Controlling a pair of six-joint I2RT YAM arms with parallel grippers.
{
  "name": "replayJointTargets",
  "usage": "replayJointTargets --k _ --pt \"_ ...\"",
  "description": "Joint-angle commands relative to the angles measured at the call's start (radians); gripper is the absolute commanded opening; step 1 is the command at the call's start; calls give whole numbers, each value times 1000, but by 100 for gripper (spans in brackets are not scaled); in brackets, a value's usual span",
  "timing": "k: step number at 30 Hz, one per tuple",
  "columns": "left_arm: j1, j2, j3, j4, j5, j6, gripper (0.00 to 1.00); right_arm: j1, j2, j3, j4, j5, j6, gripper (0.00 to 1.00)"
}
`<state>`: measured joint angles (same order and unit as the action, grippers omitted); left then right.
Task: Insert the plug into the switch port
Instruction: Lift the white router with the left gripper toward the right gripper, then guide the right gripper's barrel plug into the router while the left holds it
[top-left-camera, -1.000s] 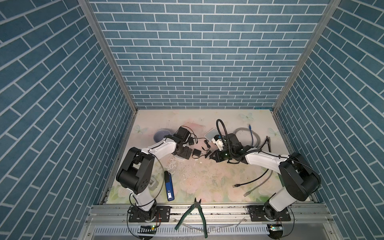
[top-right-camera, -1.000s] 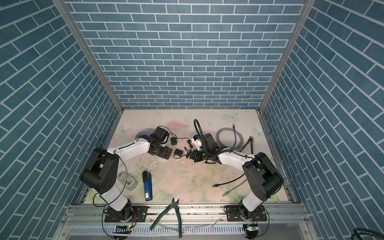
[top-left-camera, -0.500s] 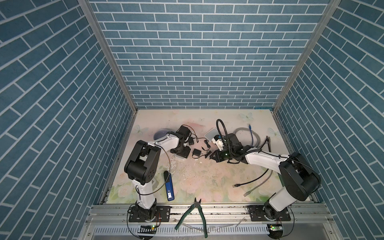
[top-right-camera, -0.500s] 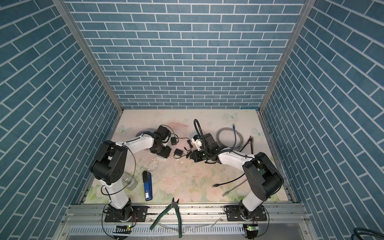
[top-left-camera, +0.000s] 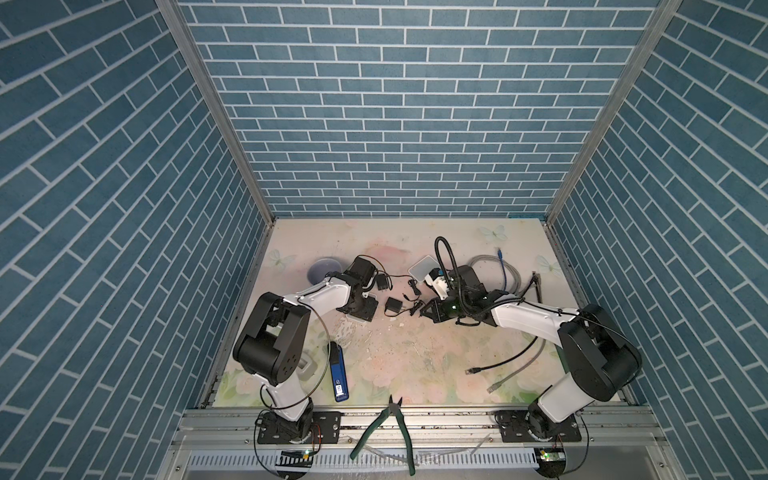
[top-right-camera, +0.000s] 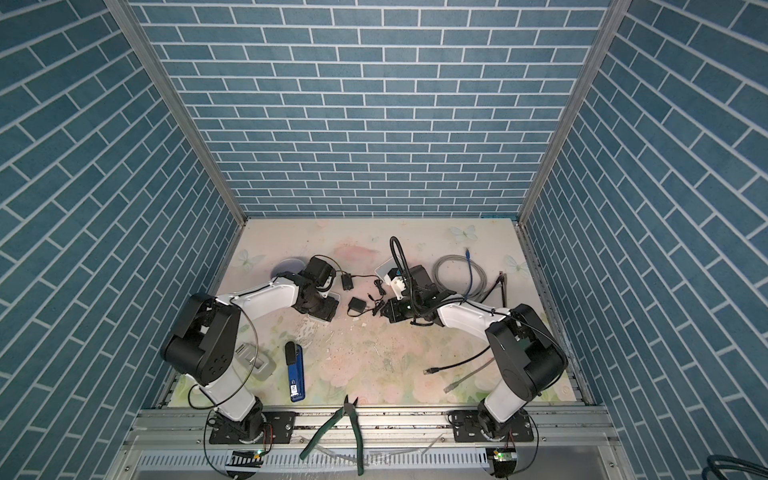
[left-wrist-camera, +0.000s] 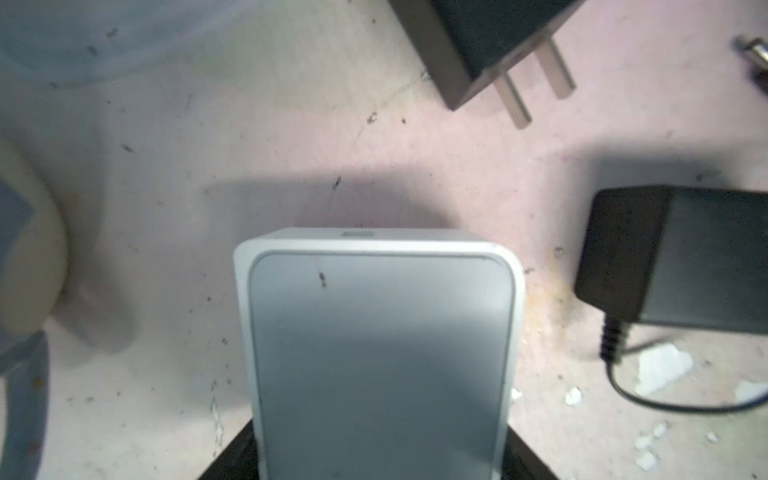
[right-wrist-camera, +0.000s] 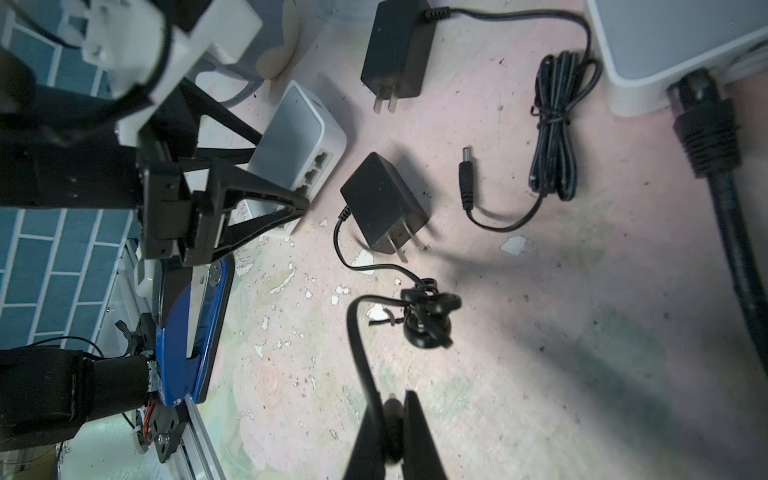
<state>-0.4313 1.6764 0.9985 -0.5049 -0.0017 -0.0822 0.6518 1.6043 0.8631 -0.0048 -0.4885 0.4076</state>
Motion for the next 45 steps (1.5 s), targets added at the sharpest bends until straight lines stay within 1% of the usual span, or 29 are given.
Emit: replayJointTargets --k 1,5,13,17,23,28,31,32,34,38,42,45 --pt "4 -90 -43 87 45 27 48 -20 -24 7 53 -45 29 5" --pt "-10 -176 -105 149 101 86 49 -43 -24 2 97 -80 61 5" --pt "-120 -314 -211 245 104 241 50 -81 -12 12 188 -137 131 5" --pt "-181 -397 -271 324 106 309 50 -97 -5 13 222 -166 154 5" --pt "-219 -498 -363 443 123 380 50 -118 -19 -19 286 -219 201 5" --pt "-230 -526 -399 497 148 405 51 -124 -27 -47 319 -250 230 5" --pt "-269 -541 -452 564 192 502 50 -124 -29 -63 343 -269 245 5" --pt "-294 -546 -474 603 173 535 50 -124 -30 -68 348 -275 244 5" --pt "-316 -549 -494 632 154 572 50 -125 -32 -78 360 -287 244 5" --pt "-317 -538 -491 618 138 612 51 -127 -32 -97 371 -312 244 5" --pt "-316 -538 -516 643 189 692 51 -132 -31 -110 398 -361 247 5" --pt "-316 -538 -541 677 204 743 51 -132 -30 -116 414 -393 253 5"
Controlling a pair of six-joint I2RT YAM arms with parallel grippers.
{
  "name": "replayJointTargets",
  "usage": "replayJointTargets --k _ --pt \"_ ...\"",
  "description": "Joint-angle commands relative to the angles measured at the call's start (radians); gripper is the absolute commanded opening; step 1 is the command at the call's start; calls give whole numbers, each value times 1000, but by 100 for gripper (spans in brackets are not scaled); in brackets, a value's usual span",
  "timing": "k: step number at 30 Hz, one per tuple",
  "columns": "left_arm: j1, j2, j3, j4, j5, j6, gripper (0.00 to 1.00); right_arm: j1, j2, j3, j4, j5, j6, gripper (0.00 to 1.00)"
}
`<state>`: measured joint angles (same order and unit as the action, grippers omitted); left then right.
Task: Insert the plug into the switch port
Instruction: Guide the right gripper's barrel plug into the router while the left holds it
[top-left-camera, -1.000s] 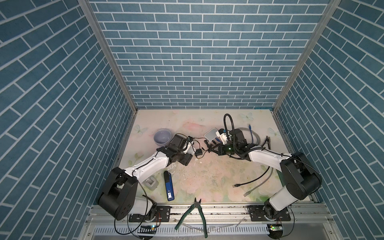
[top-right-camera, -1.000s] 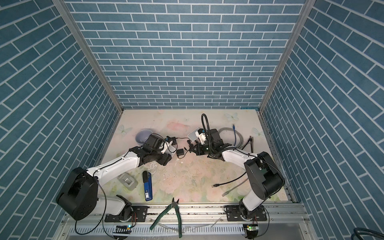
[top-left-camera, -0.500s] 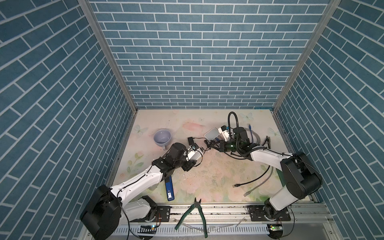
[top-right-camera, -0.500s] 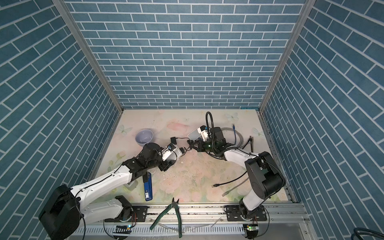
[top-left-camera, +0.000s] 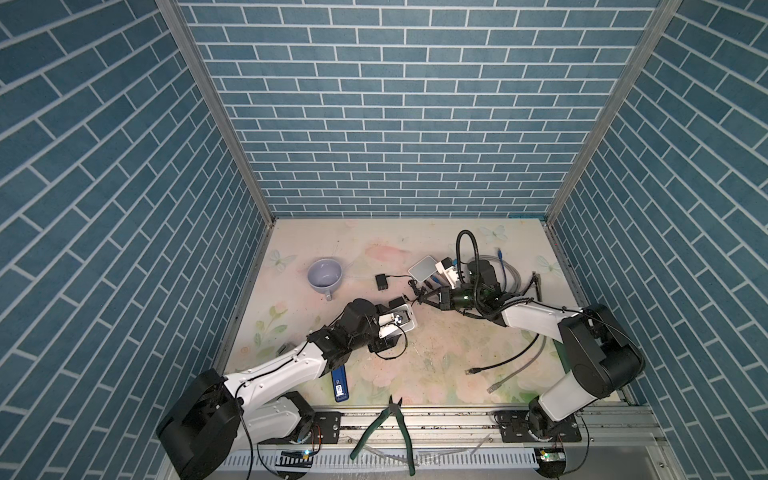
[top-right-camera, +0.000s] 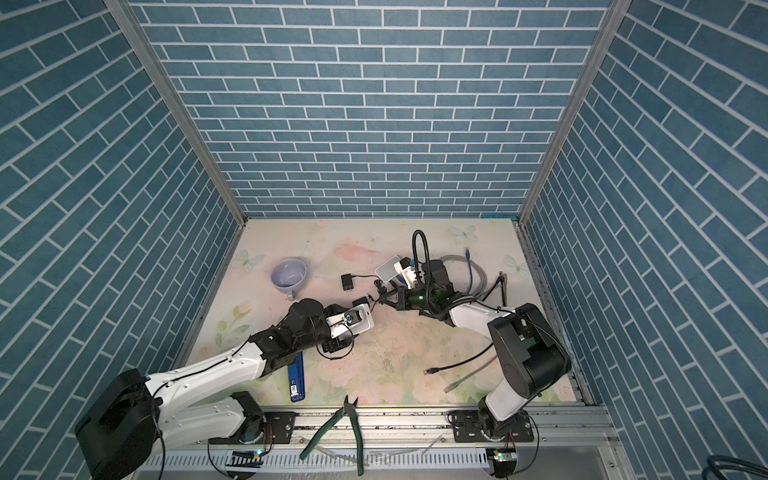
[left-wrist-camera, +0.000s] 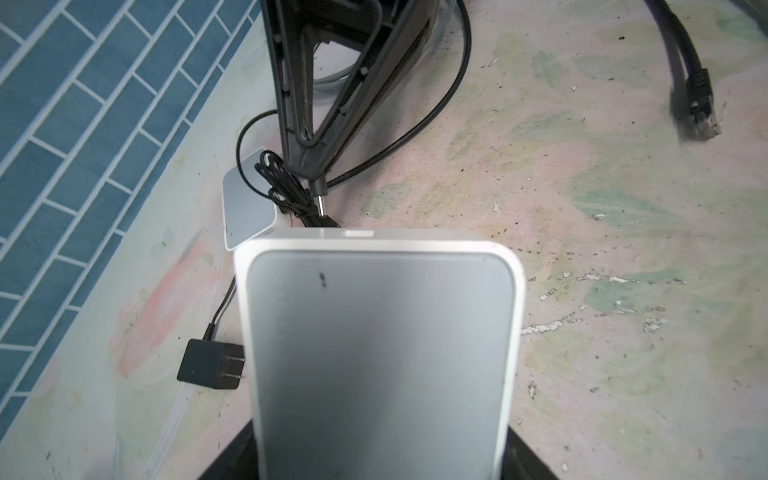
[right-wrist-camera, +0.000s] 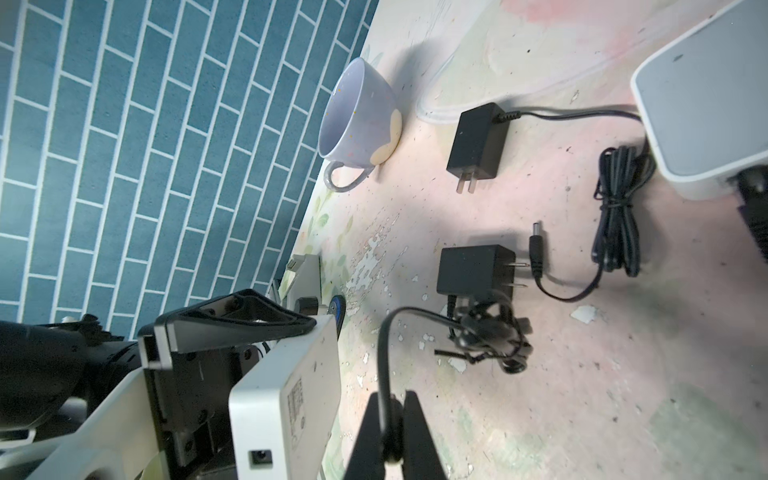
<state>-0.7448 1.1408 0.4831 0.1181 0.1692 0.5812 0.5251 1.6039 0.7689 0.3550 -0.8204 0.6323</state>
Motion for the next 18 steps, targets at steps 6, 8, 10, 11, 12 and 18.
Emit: replayJointTargets --k 6,8,10,11,12,18 --pt "-2 34 2 22 10 95 51 -10 -48 -43 102 -91 46 5" --pt "-2 43 9 21 6 89 51 -11 -55 -46 113 -105 47 5" --pt "-2 52 16 23 -2 85 51 -10 -59 -54 129 -122 52 5" --pt "-2 56 20 23 -6 80 51 -10 -60 -60 144 -130 57 5" --pt "-2 59 24 25 -9 77 51 -10 -61 -67 162 -142 62 5" --pt "-2 80 41 53 -29 35 52 -9 -50 -95 201 -192 78 5"
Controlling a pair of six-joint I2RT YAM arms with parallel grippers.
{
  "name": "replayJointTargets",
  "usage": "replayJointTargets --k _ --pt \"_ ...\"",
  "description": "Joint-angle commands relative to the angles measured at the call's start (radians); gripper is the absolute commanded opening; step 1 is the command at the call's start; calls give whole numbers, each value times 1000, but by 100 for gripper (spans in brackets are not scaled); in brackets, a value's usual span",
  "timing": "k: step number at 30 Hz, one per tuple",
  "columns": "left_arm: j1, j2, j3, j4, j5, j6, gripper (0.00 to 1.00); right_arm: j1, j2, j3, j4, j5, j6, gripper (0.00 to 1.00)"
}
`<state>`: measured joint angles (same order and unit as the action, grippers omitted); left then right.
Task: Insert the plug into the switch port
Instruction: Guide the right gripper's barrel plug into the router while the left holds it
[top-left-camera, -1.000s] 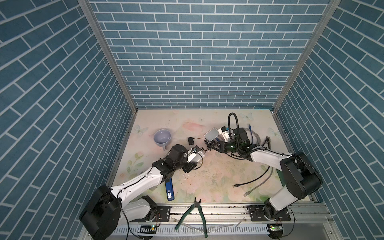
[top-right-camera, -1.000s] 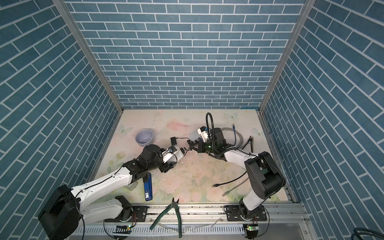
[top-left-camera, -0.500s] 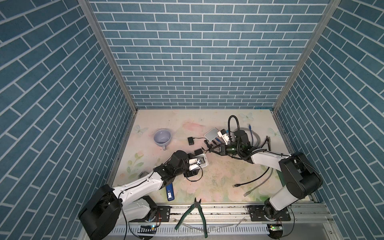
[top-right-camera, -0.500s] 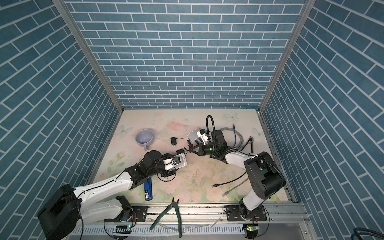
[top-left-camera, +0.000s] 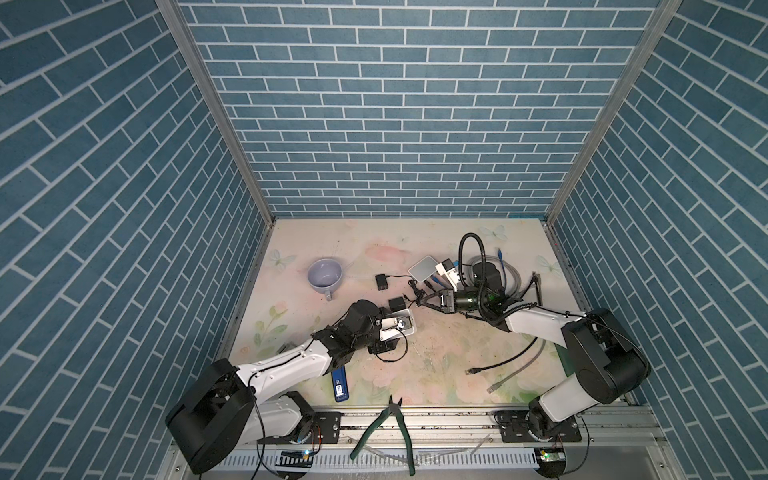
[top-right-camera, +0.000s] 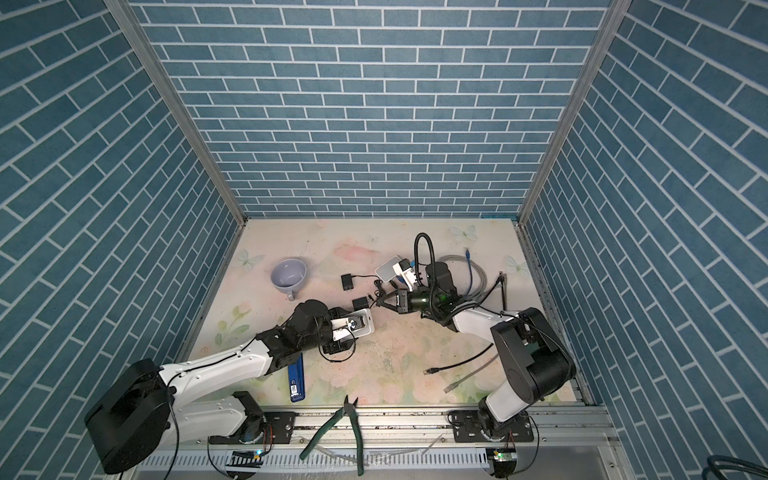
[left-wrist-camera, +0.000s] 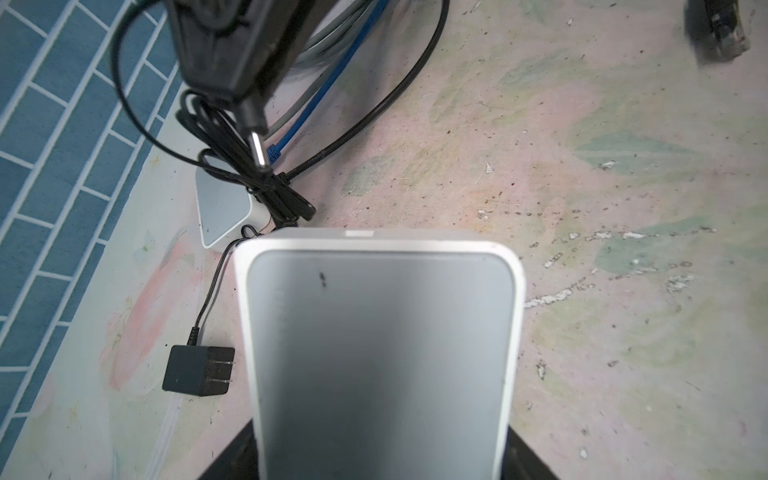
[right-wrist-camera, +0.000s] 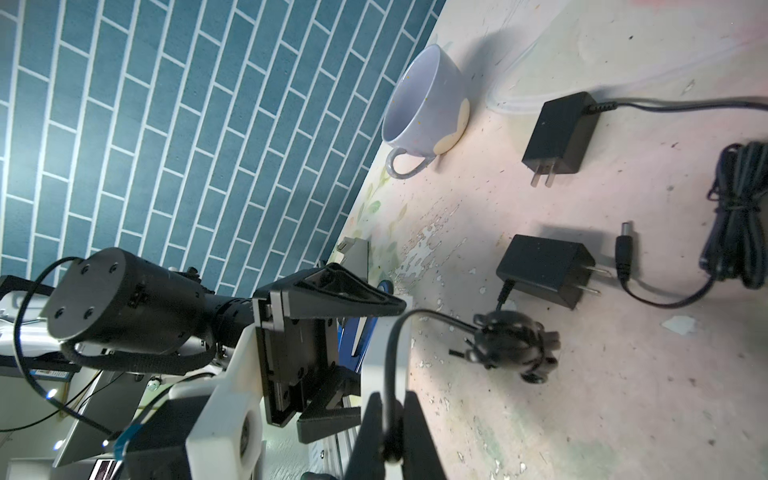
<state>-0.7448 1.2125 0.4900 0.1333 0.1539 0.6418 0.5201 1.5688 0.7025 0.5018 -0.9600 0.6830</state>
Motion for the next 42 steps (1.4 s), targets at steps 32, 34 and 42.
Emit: replayJointTargets --k 32,34,42 --pt "-16 23 38 81 25 -57 51 48 51 -29 147 -62 84 5" --pt "-17 22 36 89 33 -60 51 50 49 -25 148 -60 85 5" --pt "-16 23 24 126 39 -80 51 54 25 -21 142 -38 89 4"
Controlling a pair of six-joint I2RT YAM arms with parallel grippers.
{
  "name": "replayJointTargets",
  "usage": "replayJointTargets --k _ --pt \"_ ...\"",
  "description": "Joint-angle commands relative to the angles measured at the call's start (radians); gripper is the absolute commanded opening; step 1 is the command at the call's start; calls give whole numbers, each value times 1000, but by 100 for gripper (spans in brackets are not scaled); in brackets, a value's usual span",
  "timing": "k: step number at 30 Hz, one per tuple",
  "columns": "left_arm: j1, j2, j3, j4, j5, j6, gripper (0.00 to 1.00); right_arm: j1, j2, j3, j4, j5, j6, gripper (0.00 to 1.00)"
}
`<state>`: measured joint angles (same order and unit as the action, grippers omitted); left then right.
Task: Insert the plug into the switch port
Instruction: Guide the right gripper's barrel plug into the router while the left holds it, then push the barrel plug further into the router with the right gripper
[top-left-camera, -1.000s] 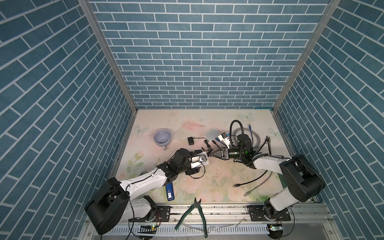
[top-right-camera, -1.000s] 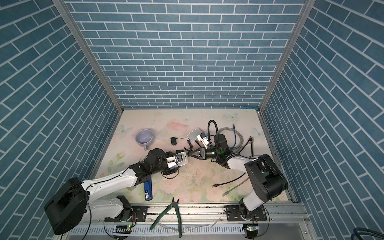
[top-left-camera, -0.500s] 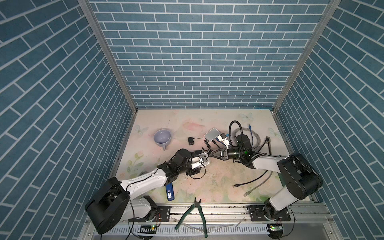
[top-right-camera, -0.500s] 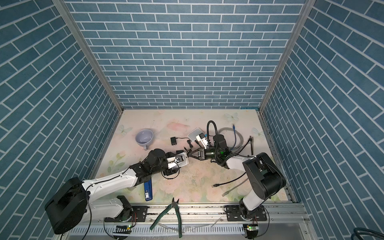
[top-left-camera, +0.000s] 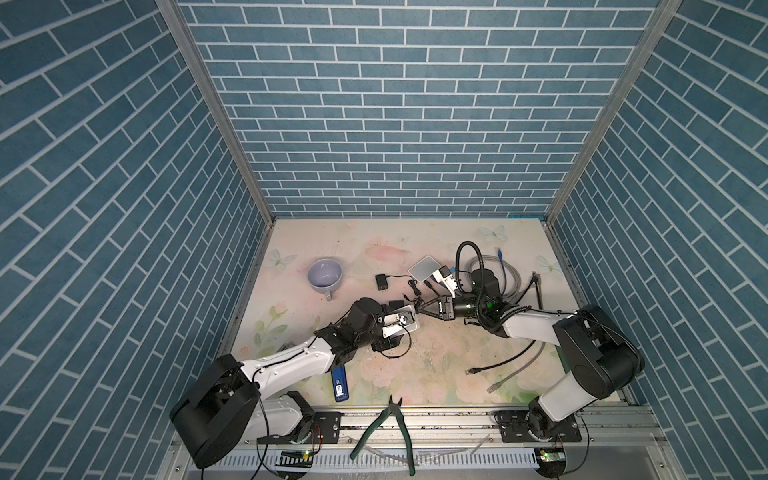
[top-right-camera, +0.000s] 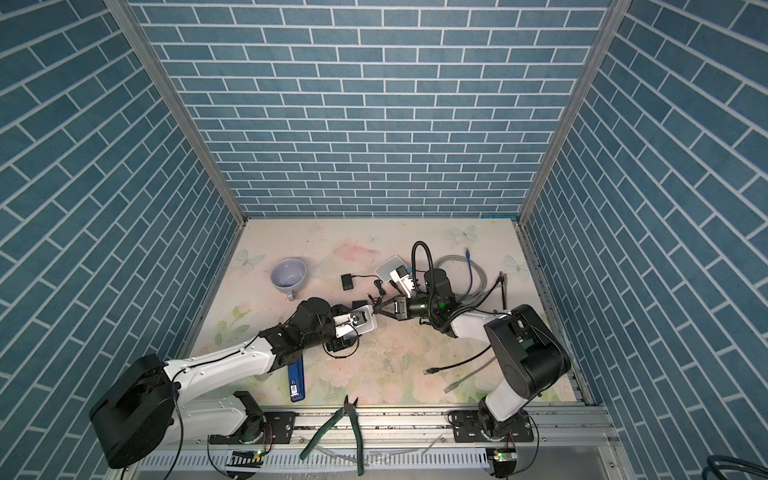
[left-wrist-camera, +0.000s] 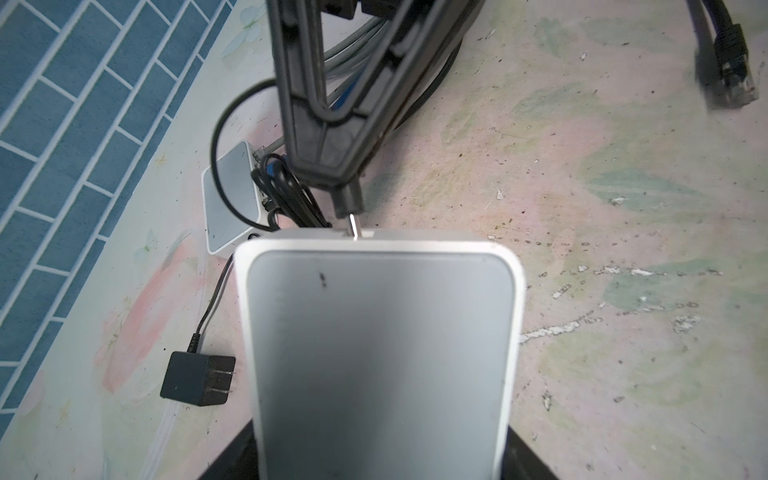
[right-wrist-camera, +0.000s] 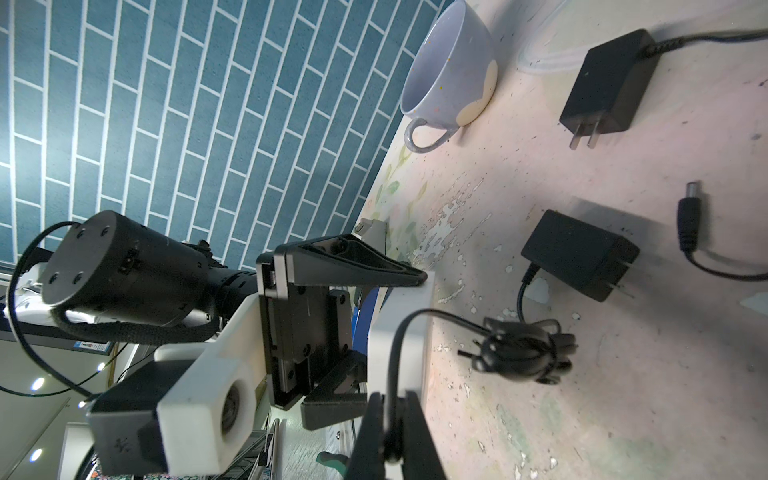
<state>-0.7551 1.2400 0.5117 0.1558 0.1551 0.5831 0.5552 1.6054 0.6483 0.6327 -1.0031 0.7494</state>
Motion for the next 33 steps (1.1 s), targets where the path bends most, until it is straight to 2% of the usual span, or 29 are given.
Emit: replayJointTargets --k 1,10,19,33 --pt "-7 -6 0 115 41 -26 51 18 -13 32 2 12 19 4" --pt "-7 -33 0 217 58 -124 51 64 -33 50 -151 100 -69 4" --pt "-34 -55 -2 306 102 -105 50 130 -21 111 -277 153 -125 4" --pt "-46 -80 -10 534 67 -122 48 210 36 181 -342 196 -131 4"
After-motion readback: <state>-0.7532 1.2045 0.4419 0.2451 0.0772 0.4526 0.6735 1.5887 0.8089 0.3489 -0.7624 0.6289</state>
